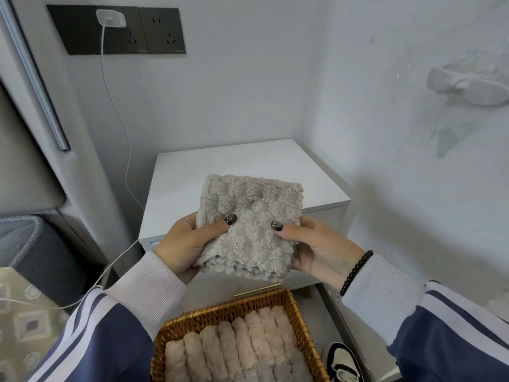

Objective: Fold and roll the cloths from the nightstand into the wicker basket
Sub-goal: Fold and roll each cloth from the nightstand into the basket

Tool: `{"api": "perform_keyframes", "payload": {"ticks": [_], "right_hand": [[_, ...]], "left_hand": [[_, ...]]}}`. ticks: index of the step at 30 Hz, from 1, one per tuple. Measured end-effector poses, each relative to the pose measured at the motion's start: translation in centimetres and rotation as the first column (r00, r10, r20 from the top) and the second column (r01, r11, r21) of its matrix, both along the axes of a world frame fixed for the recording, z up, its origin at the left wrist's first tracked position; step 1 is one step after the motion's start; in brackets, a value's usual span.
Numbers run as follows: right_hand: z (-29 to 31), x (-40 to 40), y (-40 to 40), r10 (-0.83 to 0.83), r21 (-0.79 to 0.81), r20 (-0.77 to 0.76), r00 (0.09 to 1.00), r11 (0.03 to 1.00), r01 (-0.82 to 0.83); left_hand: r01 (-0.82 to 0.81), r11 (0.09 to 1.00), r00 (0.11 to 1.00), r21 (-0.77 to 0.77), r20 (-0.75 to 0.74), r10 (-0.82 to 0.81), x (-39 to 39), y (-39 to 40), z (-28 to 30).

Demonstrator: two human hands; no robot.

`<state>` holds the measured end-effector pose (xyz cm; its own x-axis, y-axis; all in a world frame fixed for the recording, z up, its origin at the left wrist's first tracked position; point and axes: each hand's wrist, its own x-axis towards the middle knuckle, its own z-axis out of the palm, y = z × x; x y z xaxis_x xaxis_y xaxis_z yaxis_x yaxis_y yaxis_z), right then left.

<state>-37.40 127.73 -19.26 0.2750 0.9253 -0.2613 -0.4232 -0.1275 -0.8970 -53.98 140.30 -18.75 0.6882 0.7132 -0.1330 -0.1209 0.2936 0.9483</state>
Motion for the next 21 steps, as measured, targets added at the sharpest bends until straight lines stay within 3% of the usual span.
{"api": "perform_keyframes", "payload": {"ticks": [4, 10, 13, 17, 21], "right_hand": [[0.1, 0.2, -0.1, -0.051, -0.079, 0.188, 0.981, 0.995, 0.067], [1.1, 1.1, -0.8, -0.027, -0.043, 0.191, 0.981, 0.998, 0.036], [1.3, 1.5, -1.0, -0.053, -0.018, 0.108, 0.993, 0.998, 0.055], [1.7, 1.5, -1.0, -0.008, 0.131, -0.106, 0.994, 0.991, 0.022], [1.4, 1.5, -0.6, 0.047, 0.224, -0.169, 0.985, 0.974, -0.009]], "left_hand": [[0.095, 0.995, 0.994, -0.004, -0.053, -0.095, -0.2, 0.1, 0.1], [0.14, 0.98, 0.987, -0.14, -0.055, -0.149, -0.4, 0.2, 0.2], [0.16, 0.975, 0.987, -0.157, 0.023, -0.159, -0.6, 0.2, 0.2], [0.201, 0.965, 0.974, -0.171, 0.137, -0.179, -0.7, 0.1, 0.3], [0.257, 0.942, 0.942, -0.215, 0.273, -0.194, -0.9, 0.6, -0.1]]}}
